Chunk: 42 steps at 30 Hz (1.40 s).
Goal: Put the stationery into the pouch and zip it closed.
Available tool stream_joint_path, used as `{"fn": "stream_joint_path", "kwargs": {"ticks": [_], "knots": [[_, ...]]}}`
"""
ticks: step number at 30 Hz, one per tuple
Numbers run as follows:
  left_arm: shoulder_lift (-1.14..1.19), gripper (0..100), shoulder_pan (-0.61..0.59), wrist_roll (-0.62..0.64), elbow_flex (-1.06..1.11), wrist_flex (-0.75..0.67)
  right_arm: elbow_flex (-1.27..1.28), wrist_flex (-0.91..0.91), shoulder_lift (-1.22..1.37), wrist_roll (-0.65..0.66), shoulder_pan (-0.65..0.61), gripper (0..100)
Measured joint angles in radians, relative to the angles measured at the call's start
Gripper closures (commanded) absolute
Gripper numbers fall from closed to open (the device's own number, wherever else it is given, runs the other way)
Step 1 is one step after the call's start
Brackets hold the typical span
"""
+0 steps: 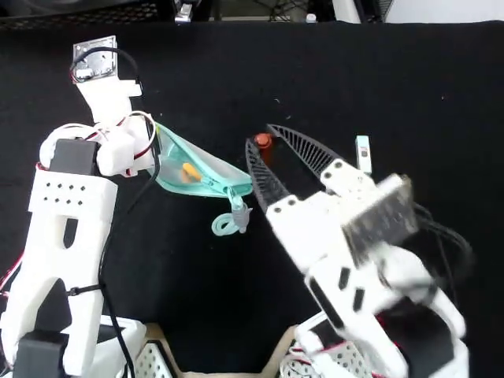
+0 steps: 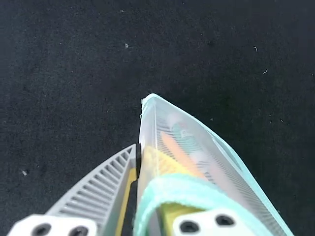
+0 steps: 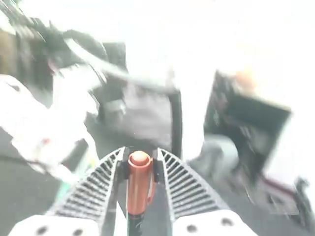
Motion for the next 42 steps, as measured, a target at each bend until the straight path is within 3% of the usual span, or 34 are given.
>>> {"fn": "stream_joint_path", "kwargs": {"ticks": [5,18,30,42], "knots": [[0.000,97,0.000,0.000,0.000,0.000,-0.114,-0.075,-0.005,-0.002,-0.109,98.6],[0.000,97,0.000,0.000,0.000,0.000,-0.095,-0.313,0.295,-0.005,-0.146,98.6],[0.000,97,0.000,0.000,0.000,0.000,-0.041,-0.318,0.354,-0.003,-0.210,98.6],[0.000,97,0.000,0.000,0.000,0.000,-0.301,-0.169,0.353,-0.003,-0.216,98.6]]}}
